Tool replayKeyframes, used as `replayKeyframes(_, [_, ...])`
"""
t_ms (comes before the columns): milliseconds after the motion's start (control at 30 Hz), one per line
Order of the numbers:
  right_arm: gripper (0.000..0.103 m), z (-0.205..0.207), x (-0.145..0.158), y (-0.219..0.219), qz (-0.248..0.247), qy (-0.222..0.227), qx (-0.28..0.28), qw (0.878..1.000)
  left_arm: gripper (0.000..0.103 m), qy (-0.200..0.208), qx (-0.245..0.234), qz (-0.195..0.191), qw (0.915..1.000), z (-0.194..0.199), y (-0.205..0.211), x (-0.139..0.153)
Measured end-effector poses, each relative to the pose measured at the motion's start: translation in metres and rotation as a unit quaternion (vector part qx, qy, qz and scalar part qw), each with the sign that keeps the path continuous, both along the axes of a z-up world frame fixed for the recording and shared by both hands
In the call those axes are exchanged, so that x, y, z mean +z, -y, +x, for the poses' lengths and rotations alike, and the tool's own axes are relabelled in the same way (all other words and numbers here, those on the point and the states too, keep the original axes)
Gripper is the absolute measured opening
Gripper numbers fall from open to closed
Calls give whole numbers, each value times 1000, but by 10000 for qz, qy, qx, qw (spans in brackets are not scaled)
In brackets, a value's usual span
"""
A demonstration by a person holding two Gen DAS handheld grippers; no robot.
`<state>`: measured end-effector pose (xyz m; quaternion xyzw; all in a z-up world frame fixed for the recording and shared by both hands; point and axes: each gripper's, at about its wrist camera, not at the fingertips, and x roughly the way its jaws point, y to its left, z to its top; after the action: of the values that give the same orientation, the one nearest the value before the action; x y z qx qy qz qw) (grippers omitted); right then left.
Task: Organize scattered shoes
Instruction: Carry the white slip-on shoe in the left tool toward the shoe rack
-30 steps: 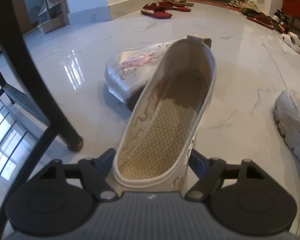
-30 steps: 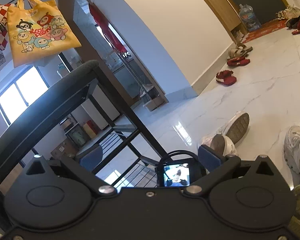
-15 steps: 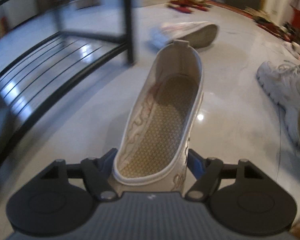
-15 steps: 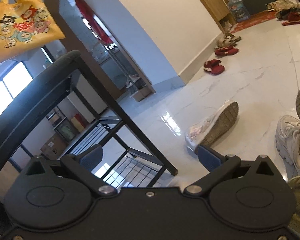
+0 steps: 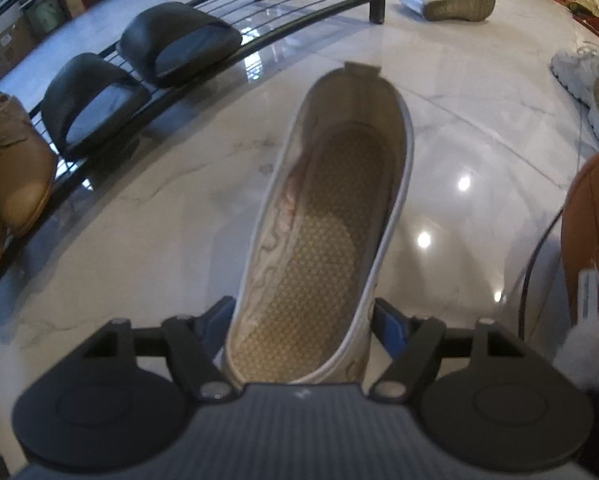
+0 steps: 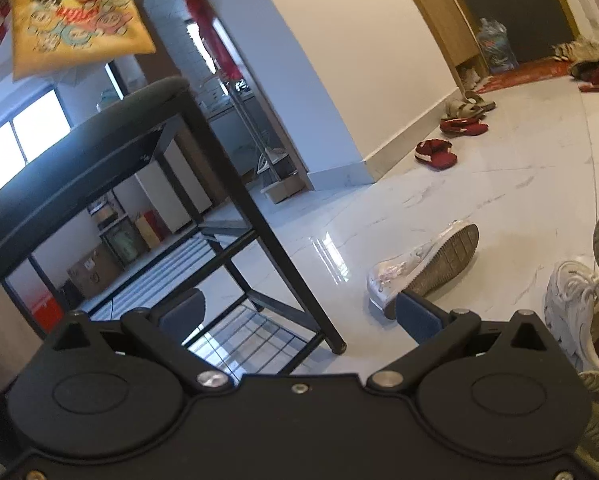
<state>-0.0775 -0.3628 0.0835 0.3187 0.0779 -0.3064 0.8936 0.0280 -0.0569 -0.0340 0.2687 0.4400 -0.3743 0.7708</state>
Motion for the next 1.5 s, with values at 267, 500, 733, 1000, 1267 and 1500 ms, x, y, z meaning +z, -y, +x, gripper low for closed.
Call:
replayKeyframes(267, [103,21,-7,-18,-295,-429,357,9980,73,65,75,-219,9997,-8,-11,-3])
replayKeyframes(500, [103,34,-9,-30,-591,-605,508,9951,73,68,0,-241,9997,-10,-14,-3])
replayKeyframes(733, [103,-6,15,-23,-883,917,342,9913,79,81,54,-264,9996,-6,-17,-7])
replayKeyframes(1000, [103,-39,30,-16,-1114,2193,-510,9679,85,-15,152,-357,9992,1,-22,-12])
replayKeyframes(1267, [103,-14,10,7,887,2313,997,9637,88,8,161,-348,9993,7,-28,-13])
replayKeyframes(1500, [103,2,10,-9,996,2070,1674,9587,93,146,236,-238,9993,11,-37,-15])
